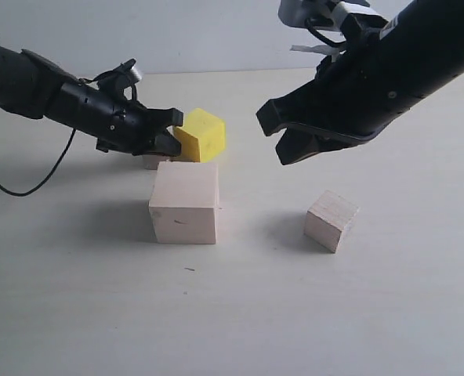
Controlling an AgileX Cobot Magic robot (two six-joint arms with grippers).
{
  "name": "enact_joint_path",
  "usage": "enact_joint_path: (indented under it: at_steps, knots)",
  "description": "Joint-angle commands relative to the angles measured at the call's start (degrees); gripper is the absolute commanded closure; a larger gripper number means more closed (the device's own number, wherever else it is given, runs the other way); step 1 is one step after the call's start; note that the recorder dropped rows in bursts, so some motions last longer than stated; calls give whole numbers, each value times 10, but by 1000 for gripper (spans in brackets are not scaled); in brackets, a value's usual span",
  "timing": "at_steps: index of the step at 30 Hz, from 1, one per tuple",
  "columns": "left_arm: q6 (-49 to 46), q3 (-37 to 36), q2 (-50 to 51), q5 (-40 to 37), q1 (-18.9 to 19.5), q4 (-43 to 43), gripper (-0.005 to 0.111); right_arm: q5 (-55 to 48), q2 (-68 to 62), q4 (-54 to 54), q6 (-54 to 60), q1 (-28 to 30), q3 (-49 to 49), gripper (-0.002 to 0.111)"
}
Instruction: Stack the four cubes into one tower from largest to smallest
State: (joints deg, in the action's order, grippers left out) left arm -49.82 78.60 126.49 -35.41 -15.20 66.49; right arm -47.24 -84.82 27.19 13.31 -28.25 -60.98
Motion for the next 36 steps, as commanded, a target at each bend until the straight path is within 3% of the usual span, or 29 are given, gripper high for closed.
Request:
enact_joint_path:
  at_steps: [1,10,24,31,36]
  knots:
    - [13,5,3,28,-2,-12,107,2,0,2,1,-1,1,108]
    - [112,5,3,64,-2,-116,107,2,0,2,0,-1,1,108]
    - [185,5,-32,92,11,-194,107,2,0,2,0,-1,1,108]
    - [190,5,-38,63,32,-207,107,2,0,2,0,-1,1,108]
    - [161,6,-77,61,23,-193,107,2,0,2,0,-1,1,108]
